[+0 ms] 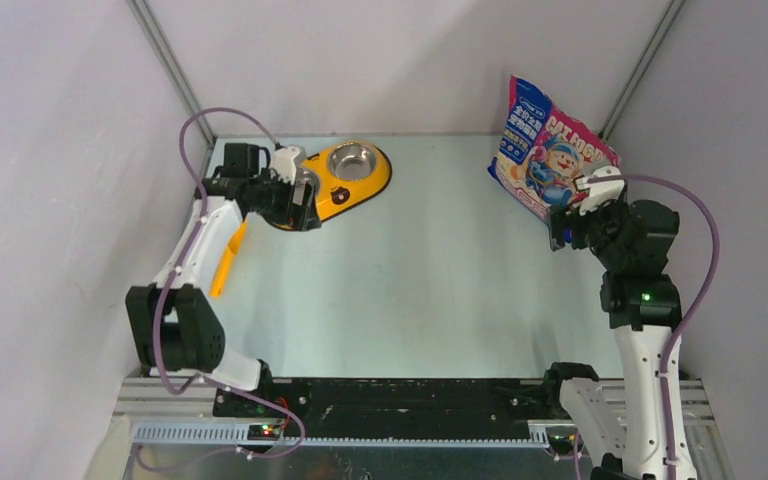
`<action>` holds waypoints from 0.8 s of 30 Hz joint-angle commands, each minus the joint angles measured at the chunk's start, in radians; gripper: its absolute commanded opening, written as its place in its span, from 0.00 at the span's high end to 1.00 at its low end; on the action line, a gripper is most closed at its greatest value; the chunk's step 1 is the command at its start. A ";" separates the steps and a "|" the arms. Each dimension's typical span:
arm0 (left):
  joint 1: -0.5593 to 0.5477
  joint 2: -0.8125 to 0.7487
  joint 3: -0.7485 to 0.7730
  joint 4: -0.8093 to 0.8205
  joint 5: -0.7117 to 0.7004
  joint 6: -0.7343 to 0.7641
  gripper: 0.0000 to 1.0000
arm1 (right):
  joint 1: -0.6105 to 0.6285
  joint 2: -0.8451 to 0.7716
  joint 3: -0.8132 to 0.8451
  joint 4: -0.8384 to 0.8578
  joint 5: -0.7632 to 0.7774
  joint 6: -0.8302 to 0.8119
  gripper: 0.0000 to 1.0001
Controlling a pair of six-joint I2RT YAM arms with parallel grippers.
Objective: Serve the pet food
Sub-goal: Move the pet food bag to the center of the board.
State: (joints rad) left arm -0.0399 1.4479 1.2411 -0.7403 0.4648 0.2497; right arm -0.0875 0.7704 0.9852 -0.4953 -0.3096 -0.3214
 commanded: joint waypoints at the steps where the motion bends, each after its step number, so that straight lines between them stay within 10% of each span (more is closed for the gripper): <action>1: -0.049 0.128 0.196 0.013 0.004 -0.034 0.00 | -0.031 -0.063 -0.005 0.033 -0.007 0.021 0.15; 14: -0.310 0.680 1.038 -0.064 0.136 -0.093 0.00 | -0.230 -0.143 -0.062 -0.121 0.062 0.049 0.14; 24: -0.402 0.843 0.985 0.586 0.305 -0.462 0.00 | -0.541 0.019 -0.019 -0.152 -0.226 0.145 0.14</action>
State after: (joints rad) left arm -0.4191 2.2402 2.2101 -0.4240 0.6670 -0.0391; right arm -0.5175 0.6956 0.9245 -0.6312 -0.3607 -0.2459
